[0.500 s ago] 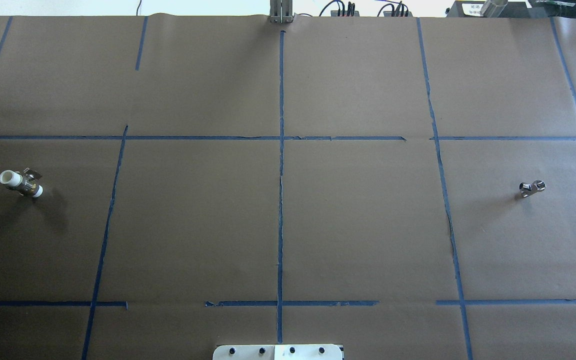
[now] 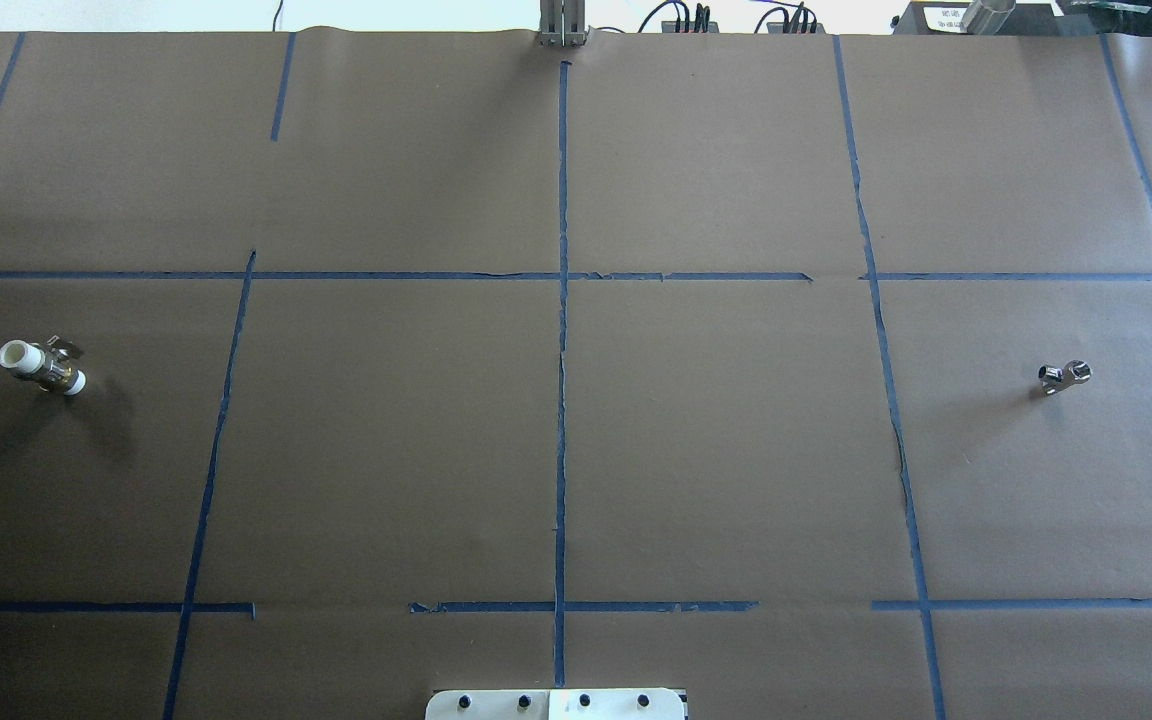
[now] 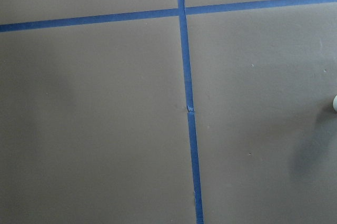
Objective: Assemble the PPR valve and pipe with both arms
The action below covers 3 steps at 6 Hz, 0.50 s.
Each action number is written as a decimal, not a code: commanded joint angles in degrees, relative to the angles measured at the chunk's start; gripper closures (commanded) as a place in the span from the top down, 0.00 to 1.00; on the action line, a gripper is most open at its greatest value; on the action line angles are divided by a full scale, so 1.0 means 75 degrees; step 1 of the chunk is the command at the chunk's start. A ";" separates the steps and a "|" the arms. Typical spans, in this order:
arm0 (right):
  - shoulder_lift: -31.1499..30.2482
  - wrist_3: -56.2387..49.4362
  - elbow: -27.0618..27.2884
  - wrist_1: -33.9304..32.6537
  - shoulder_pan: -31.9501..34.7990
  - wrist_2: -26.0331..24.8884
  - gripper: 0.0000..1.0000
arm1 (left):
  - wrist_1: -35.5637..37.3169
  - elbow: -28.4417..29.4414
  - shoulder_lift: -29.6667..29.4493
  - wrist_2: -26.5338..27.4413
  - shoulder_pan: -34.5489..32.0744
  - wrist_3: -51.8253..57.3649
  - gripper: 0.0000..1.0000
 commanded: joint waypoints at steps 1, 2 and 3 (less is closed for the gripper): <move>0.0000 0.0019 0.0030 0.0001 -0.0004 -0.0001 1.00 | -0.0065 -0.0063 -0.0255 0.0804 0.0035 -0.0016 1.00; 0.0058 0.0054 0.0041 0.0024 -0.0015 -0.0001 1.00 | -0.0414 0.0018 -0.0605 0.0807 0.0047 -0.0039 1.00; 0.0093 0.0089 0.0030 0.0013 -0.0097 -0.0036 1.00 | -0.0521 -0.0016 -0.0632 0.0760 0.0059 0.0042 1.00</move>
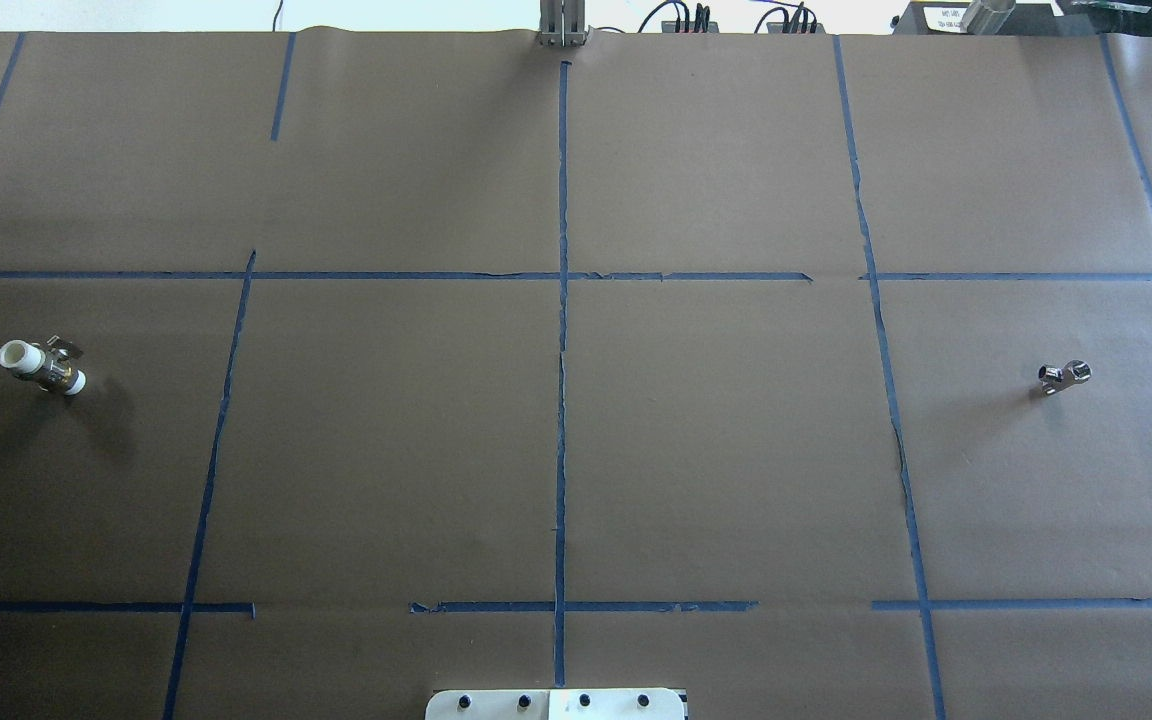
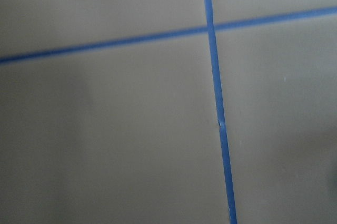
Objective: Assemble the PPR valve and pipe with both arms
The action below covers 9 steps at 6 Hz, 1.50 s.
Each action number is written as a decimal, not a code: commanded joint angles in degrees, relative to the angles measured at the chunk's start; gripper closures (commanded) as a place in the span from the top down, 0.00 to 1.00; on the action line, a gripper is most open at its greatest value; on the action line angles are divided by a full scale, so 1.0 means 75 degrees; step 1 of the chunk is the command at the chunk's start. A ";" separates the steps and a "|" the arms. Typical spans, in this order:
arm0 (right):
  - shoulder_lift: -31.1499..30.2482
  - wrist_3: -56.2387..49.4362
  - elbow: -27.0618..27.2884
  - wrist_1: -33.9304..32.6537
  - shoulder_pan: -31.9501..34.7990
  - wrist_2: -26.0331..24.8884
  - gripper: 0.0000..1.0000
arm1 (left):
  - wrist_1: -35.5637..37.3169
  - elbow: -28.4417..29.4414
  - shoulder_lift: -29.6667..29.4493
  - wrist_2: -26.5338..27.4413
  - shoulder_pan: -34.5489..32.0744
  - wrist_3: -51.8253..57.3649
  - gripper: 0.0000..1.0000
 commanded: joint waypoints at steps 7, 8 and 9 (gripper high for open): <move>-0.0031 0.0034 -0.0330 0.1451 -0.0363 -0.0001 1.00 | -0.2981 -0.0229 -0.0033 -0.0531 0.3161 -0.4432 1.00; -0.0043 0.0033 -0.0341 0.1451 -0.0363 -0.0001 1.00 | -0.3122 -0.0229 -0.0033 0.0075 0.3629 -0.4912 1.00; -0.0043 0.0045 -0.0330 0.1451 -0.0363 -0.0001 1.00 | -0.3216 -0.0217 -0.0045 0.0324 0.3958 -0.5126 1.00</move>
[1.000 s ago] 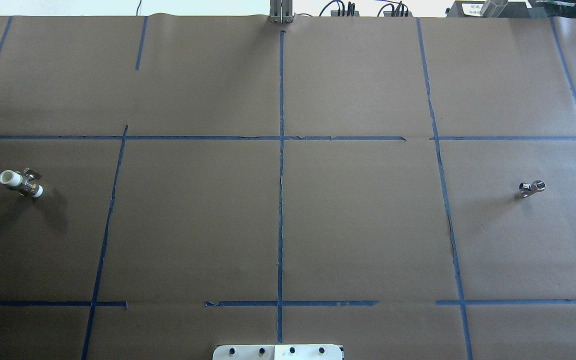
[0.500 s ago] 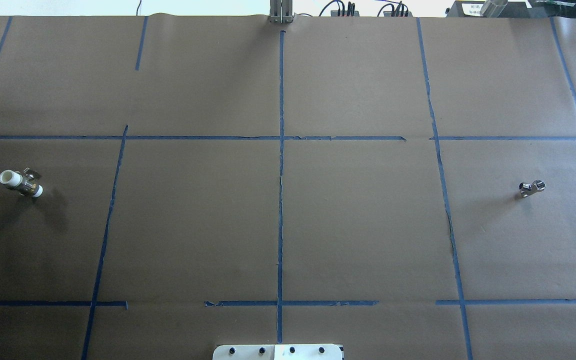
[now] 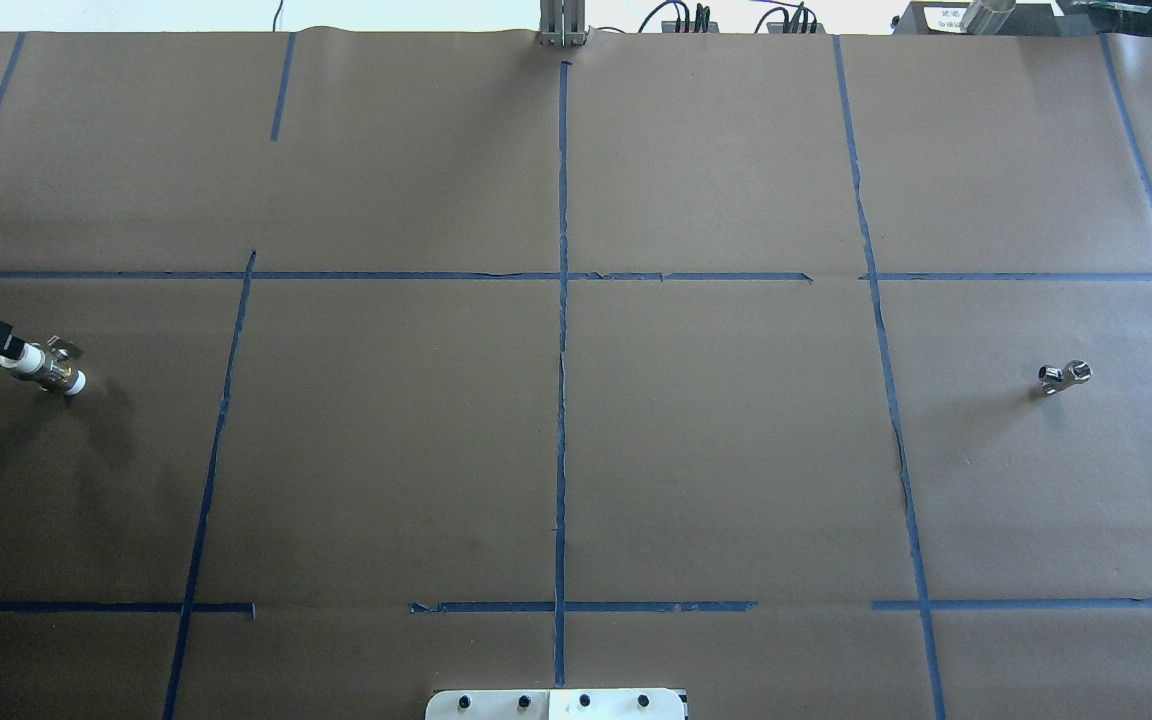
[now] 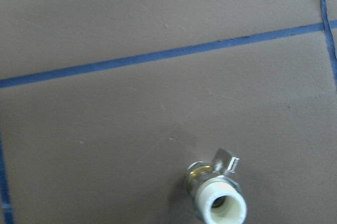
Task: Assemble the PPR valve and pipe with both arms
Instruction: 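Reach the left gripper down and grasp the white PPR fitting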
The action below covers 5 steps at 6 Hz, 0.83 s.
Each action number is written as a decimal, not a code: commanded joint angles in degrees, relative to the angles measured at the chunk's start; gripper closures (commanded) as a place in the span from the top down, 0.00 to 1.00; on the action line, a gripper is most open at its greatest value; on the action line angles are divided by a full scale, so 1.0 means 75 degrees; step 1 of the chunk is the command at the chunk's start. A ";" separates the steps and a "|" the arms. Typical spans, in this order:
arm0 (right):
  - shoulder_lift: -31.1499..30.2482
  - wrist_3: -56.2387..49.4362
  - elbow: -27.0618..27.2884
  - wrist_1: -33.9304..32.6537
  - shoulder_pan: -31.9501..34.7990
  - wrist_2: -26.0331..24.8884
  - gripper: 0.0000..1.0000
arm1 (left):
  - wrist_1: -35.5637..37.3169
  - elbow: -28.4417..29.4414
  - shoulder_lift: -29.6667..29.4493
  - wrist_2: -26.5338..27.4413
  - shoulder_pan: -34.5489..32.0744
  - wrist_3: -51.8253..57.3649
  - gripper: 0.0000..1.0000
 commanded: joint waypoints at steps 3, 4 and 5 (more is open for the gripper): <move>-0.0015 0.0008 -0.0006 -0.0011 -0.0012 0.0012 1.00 | -0.0106 0.0183 -0.0067 0.0360 0.0518 -0.0304 1.00; -0.0015 0.0008 -0.0006 -0.0011 -0.0001 0.0000 1.00 | -0.0118 0.0218 -0.0090 0.0348 0.0518 -0.0292 1.00; -0.0015 0.0008 -0.0006 0.0001 0.0000 0.0012 1.00 | -0.0118 0.0230 -0.0136 0.0348 0.0518 -0.0292 1.00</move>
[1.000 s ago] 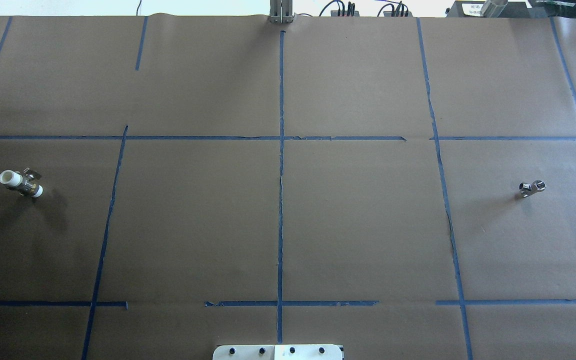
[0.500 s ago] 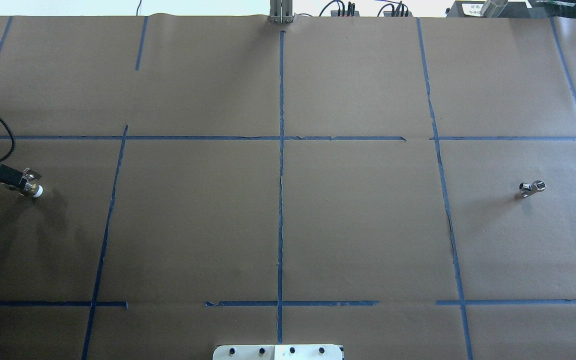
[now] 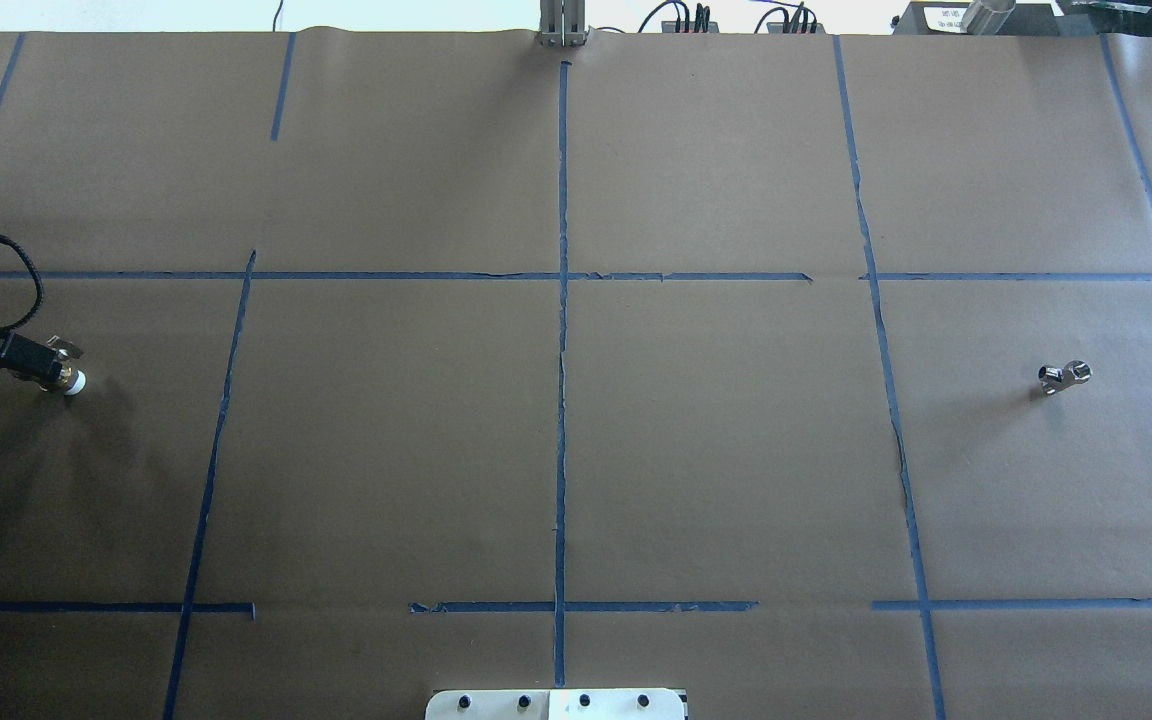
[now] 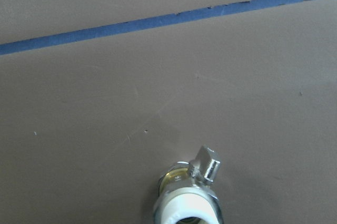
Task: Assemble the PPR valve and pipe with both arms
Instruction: 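Reach the left gripper down and grasp the white PPR fitting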
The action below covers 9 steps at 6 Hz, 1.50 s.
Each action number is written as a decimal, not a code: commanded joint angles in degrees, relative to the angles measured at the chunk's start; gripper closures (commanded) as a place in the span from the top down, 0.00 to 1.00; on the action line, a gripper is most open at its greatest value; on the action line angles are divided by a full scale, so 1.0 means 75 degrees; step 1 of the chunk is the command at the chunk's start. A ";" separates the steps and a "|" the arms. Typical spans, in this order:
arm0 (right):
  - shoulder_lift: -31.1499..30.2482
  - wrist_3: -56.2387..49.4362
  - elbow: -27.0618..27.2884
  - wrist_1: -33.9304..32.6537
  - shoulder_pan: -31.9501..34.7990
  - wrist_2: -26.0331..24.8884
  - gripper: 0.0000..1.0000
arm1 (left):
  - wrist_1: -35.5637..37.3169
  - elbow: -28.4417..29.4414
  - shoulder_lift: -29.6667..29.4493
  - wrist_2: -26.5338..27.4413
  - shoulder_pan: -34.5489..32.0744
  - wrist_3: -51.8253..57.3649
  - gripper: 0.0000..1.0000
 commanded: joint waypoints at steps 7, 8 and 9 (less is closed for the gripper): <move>0.0000 0.0035 0.0011 0.0008 0.0003 0.0007 1.00 | -0.0003 0.0207 -0.0285 -0.0002 0.0015 0.0026 0.01; 0.0000 0.0035 0.0011 0.0008 0.0003 0.0007 1.00 | 0.0020 0.0078 -0.0308 -0.0002 0.0015 0.0014 0.00; 0.0000 0.0035 0.0011 0.0020 0.0003 0.0007 1.00 | 0.0137 -0.0132 -0.0506 -0.0014 0.0003 -0.0067 0.00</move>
